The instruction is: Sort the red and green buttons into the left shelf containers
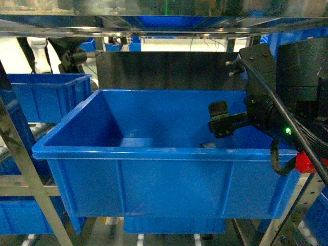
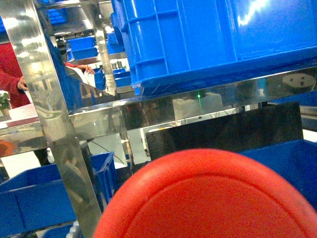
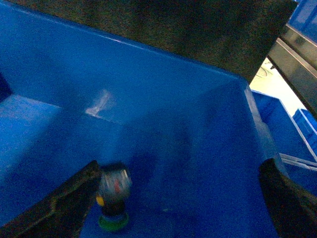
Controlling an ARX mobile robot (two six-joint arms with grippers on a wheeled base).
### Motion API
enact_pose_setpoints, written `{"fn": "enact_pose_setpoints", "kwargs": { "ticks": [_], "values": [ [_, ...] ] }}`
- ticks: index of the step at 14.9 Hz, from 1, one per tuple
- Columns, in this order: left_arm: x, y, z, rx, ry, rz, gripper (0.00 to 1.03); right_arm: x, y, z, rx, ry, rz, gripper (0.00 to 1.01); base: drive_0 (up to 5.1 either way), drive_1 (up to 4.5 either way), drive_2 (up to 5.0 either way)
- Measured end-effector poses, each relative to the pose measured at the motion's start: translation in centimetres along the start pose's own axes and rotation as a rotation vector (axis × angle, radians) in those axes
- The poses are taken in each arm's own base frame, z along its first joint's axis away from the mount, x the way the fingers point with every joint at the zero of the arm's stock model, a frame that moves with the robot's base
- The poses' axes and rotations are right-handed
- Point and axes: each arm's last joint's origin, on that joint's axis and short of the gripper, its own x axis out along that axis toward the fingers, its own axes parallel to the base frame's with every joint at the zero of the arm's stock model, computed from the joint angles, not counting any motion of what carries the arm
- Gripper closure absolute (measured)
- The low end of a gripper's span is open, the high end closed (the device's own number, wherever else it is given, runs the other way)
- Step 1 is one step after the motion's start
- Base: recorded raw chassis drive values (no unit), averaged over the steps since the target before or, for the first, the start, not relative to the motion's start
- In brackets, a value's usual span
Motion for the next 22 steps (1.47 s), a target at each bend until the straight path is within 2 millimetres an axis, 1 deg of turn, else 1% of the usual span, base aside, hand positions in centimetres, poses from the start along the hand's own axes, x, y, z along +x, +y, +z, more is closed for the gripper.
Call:
{"fn": "enact_pose_setpoints", "kwargs": {
  "ticks": [1,2,6,7,8,9,10,11,12,15,17,20,21,22],
  "values": [
    [0.0,0.0,0.0,0.000,0.000,0.000,0.78,0.0,0.0,0.0,0.000,0.000,0.000,0.01,0.0,0.00,0.0],
    [0.0,0.0,0.0,0.000,0.000,0.000,0.78,0.0,0.0,0.0,0.000,0.000,0.000,0.04,0.0,0.00,0.0],
    [0.0,0.0,0.0,0.000,0.000,0.000,0.78,-0.1,0.0,0.1,0.006,-0.020,-0.001,0.03,0.0,0.00,0.0],
    [0.0,0.0,0.0,0.000,0.000,0.000,0.78,-0.9,-0.1,0.0,0.009,-0.025,0.005,0.03,0.0,0.00,0.0],
    [0.0,0.0,0.0,0.000,0.000,0.000,0.78,-2.5,-0.1,0.1,0.021,-0.032,0.045,0.03,0.0,0.00,0.0],
    [0.0,0.0,0.0,0.000,0.000,0.000,0.78,-4.0,-0.1,0.7,0.031,-0.057,0.064,0.03,0.0,0.00,0.0],
    [0.0,0.0,0.0,0.000,0.000,0.000,0.78,-5.0,-0.1,1.2,0.043,-0.076,0.085,0.03,0.0,0.00,0.0],
    [0.0,0.0,0.0,0.000,0.000,0.000,0.78,-6.7,-0.1,1.9,0.062,-0.108,0.104,0.03,0.0,0.00,0.0],
    [0.0,0.0,0.0,0.000,0.000,0.000,0.78,-8.5,-0.3,2.1,0.080,-0.135,0.116,0.03,0.0,0.00,0.0],
    [0.0,0.0,0.0,0.000,0.000,0.000,0.78,-13.0,-1.3,1.0,0.134,-0.128,0.110,0.03,0.0,0.00,0.0],
    [0.0,0.0,0.0,0.000,0.000,-0.001,0.78,-16.0,-2.8,0.1,0.186,-0.117,0.074,0.03,0.0,0.00,0.0],
    [0.0,0.0,0.0,0.000,0.000,0.000,0.78,-19.3,-4.5,-1.0,0.228,-0.100,0.079,0.03,0.0,0.00,0.0],
    [0.0,0.0,0.0,0.000,0.000,0.000,0.78,-19.9,-4.7,-0.9,0.229,-0.099,0.091,0.03,0.0,0.00,0.0],
    [0.0,0.0,0.0,0.000,0.000,0.000,0.78,-20.9,-5.1,-0.4,0.233,-0.129,0.113,0.03,0.0,0.00,0.0]
  ]
}}
